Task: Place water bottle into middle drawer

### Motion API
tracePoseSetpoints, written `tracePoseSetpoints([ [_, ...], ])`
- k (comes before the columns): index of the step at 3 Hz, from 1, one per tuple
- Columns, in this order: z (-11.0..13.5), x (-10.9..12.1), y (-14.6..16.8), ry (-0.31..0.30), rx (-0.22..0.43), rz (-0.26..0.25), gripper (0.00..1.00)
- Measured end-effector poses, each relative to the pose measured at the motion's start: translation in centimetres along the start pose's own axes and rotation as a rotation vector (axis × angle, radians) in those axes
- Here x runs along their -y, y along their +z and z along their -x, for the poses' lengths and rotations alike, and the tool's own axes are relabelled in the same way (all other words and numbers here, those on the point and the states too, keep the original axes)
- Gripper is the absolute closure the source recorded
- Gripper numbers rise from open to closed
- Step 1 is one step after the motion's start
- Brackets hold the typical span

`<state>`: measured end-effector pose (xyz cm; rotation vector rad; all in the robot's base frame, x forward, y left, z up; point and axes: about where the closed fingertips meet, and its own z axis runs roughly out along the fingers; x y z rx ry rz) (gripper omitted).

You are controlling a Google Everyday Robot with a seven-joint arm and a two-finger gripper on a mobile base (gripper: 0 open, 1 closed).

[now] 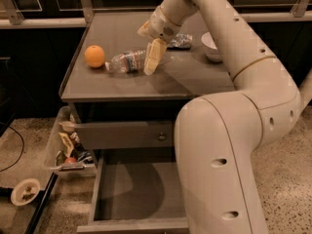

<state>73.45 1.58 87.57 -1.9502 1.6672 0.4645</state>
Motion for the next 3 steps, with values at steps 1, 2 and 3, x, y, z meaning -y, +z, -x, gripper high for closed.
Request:
tracePoseSetpoints([
  [1, -1.5, 0.4, 1.3, 0.032, -0.045, -0.002, 0.0],
  [2, -3.1, 0.7, 2.5, 0.058, -0.076, -0.006, 0.0],
  [3, -3.1, 0.7, 2.6, 0.058, -0.077, -0.005, 0.18],
])
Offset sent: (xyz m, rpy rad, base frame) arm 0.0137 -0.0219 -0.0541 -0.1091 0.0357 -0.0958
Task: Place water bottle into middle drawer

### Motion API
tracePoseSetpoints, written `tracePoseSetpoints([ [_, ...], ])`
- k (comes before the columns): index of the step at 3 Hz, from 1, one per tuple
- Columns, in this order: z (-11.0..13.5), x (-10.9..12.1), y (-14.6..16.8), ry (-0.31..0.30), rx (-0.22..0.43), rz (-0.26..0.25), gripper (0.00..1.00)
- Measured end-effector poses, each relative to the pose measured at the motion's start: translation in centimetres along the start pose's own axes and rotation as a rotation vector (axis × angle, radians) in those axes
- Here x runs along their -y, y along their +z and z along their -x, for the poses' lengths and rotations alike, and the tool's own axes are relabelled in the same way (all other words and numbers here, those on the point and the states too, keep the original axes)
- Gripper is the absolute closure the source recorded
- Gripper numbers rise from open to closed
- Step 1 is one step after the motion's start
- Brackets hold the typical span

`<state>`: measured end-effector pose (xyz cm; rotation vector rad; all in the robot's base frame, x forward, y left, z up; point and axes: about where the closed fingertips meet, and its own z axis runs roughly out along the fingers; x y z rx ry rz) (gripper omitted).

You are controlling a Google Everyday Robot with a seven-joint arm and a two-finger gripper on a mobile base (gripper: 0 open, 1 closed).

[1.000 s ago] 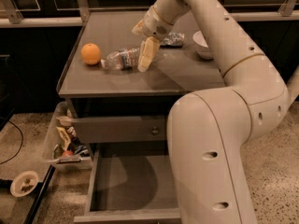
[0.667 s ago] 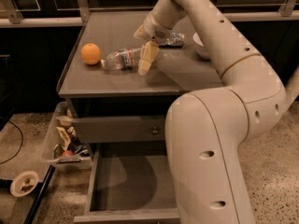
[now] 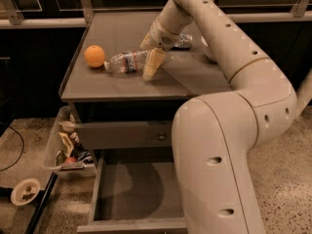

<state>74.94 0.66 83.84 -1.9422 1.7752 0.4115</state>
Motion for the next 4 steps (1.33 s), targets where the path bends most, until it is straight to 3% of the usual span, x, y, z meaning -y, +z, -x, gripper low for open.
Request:
tracePoseSetpoints([
  [3, 0.0, 0.0, 0.01, 0.0, 0.0, 0.0, 0.88],
  [4, -0.07, -0.07, 0.22, -0.003, 0.004, -0.004, 1.0],
])
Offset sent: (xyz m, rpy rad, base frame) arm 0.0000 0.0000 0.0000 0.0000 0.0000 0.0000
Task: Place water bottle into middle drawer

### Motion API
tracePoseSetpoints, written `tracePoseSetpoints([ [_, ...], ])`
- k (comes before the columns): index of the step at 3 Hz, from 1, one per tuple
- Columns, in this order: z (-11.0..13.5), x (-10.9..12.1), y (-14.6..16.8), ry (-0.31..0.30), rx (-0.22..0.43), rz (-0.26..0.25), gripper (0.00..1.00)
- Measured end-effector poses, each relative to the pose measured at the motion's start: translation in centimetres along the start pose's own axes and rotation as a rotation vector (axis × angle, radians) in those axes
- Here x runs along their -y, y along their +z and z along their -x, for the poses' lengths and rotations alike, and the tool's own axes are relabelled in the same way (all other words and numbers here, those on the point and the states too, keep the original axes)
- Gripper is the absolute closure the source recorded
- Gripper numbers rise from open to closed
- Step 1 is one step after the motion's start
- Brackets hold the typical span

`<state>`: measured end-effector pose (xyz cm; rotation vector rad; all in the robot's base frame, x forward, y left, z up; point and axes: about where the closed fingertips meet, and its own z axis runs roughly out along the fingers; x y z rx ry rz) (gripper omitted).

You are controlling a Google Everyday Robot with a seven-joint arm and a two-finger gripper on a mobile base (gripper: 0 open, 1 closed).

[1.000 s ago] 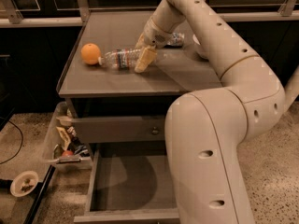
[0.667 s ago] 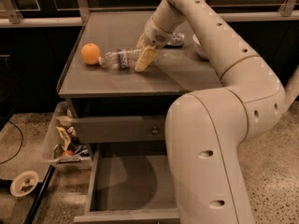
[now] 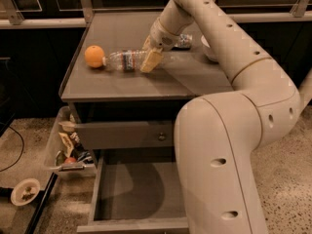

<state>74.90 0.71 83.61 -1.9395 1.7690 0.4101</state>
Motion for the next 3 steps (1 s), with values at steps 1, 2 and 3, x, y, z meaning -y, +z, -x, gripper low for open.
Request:
tracePoseSetpoints([
  [1, -0.1, 0.0, -0.3, -0.005, 0.003, -0.009, 1.0],
  [2, -0.8, -1.2, -1.4, -0.002, 0.037, -0.027, 1.0],
  [3, 0.1, -3.9, -7.9, -0.052, 0.162, -0.172, 1.0],
])
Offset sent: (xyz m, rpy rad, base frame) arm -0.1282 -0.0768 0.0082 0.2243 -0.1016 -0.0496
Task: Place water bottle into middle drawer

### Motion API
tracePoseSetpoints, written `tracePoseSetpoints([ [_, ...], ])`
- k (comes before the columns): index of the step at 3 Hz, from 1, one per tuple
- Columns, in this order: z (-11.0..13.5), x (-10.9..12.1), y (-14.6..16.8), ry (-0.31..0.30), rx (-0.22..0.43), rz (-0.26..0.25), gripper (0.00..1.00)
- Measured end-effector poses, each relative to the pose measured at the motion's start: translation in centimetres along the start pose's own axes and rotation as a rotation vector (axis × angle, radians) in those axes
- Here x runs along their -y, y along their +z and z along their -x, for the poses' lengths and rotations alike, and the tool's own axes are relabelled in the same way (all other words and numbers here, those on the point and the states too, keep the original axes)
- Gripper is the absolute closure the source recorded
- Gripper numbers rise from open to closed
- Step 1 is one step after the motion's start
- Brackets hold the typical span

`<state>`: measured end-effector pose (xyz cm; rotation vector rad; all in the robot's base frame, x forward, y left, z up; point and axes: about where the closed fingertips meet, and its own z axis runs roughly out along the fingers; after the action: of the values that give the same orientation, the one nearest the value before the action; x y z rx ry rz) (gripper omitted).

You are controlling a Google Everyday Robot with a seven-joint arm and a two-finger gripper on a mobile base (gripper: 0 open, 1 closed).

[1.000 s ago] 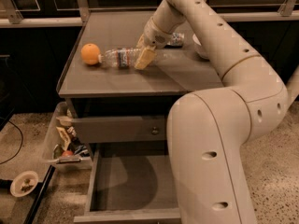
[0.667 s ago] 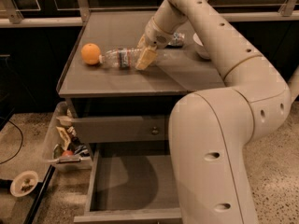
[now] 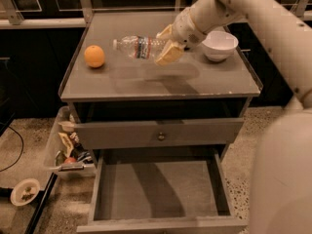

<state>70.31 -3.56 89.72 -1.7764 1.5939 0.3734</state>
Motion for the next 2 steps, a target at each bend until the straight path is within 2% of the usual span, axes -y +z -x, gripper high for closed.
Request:
tracePoseSetpoints([
  [1, 1.5, -2.9, -4.4, -0.032, 0.095, -0.123, 1.0],
  [2, -0.9, -7.3, -6.3, 0.003, 0.074, -0.173, 1.0],
])
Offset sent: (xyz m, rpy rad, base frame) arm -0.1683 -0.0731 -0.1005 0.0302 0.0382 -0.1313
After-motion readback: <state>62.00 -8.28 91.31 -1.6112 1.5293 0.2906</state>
